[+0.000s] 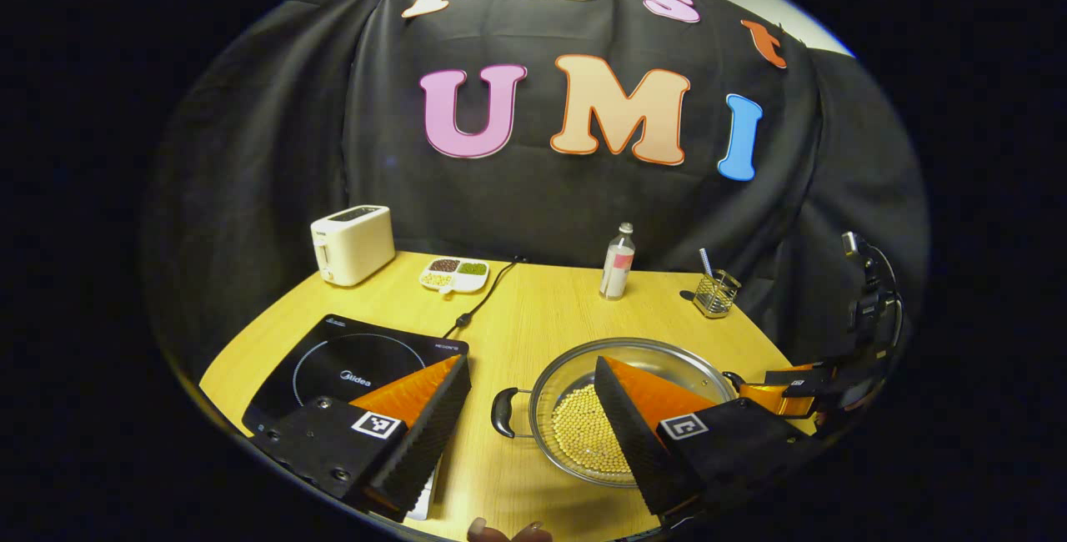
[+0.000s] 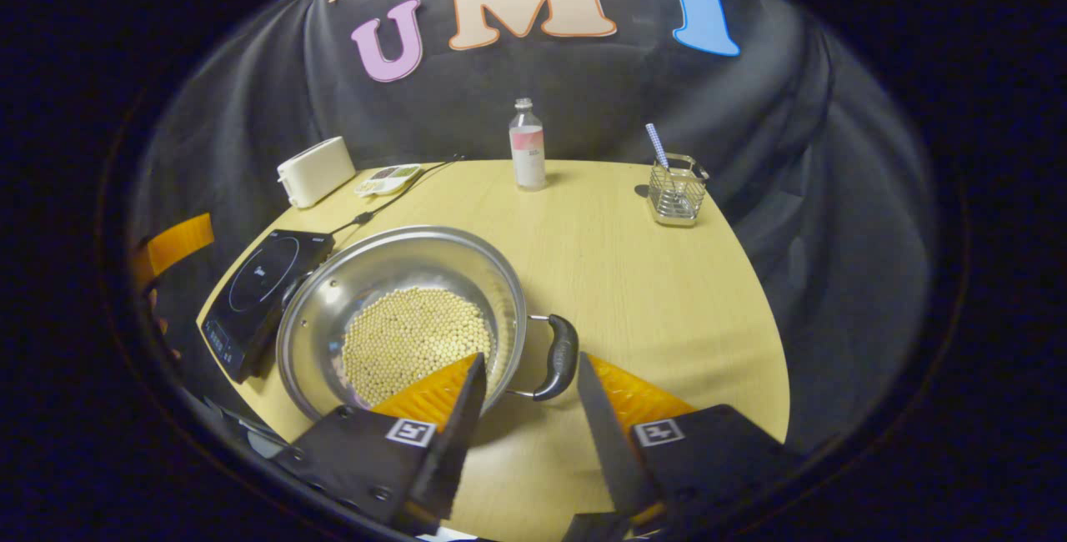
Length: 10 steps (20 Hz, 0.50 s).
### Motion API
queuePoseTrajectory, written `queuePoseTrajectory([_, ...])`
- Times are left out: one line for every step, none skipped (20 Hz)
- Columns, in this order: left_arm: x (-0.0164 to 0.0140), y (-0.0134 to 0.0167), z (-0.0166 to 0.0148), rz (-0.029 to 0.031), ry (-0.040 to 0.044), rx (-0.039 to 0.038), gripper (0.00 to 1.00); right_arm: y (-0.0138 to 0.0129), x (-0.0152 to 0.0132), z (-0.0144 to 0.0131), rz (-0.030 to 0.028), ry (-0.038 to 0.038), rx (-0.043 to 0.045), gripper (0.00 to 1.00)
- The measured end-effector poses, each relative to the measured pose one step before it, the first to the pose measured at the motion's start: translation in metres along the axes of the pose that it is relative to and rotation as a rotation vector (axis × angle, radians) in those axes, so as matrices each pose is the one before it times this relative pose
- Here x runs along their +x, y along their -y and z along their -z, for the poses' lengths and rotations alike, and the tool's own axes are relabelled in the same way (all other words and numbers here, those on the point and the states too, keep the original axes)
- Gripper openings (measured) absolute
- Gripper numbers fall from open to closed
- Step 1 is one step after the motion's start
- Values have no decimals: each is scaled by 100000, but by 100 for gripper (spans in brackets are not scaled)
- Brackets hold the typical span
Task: First push the handle of the pot to place it horizontally, then grasp the pot with both hands and set it on the induction cooktop.
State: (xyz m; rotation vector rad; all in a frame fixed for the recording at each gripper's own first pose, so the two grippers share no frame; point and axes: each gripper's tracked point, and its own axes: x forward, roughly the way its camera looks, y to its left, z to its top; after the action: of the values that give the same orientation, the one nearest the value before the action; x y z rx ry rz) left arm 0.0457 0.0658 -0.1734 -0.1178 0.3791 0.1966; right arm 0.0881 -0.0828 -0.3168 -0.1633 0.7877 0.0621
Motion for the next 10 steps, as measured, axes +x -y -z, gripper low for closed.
queuePoseTrajectory([594,-166,78,919,-483,-356,97,-261,124,-424,139,1011,920,82])
queuePoseTrajectory([669,-289,207,817,-611,-228,97,107,356,-79,1454,-214,-2,86])
queuePoseTrajectory([675,-235,337,698,-1053,-231,97,173,721,78,1366,-465,-157,97])
queuePoseTrajectory([620,-345,525,535,-1484,-271,97,-46,104,-42,534,-561,295,100])
queuePoseTrajectory([594,-285,436,582,-1664,-634,97,-14,300,4,551,-922,614,97])
queuePoseTrajectory([689,-175,518,562,-1459,-915,98,60,341,18,730,-563,467,97])
queuePoseTrajectory([578,-325,534,-286,-1797,-526,98,93,440,54,791,-204,-12,96])
queuePoseTrajectory([712,-301,406,-37,-1124,116,98,46,409,-66,594,-371,-332,100])
queuePoseTrajectory([543,-36,487,413,-1181,521,98,3,283,104,416,-512,-102,100])
queuePoseTrajectory([553,20,541,847,-1293,637,98,23,244,124,101,-657,-249,100])
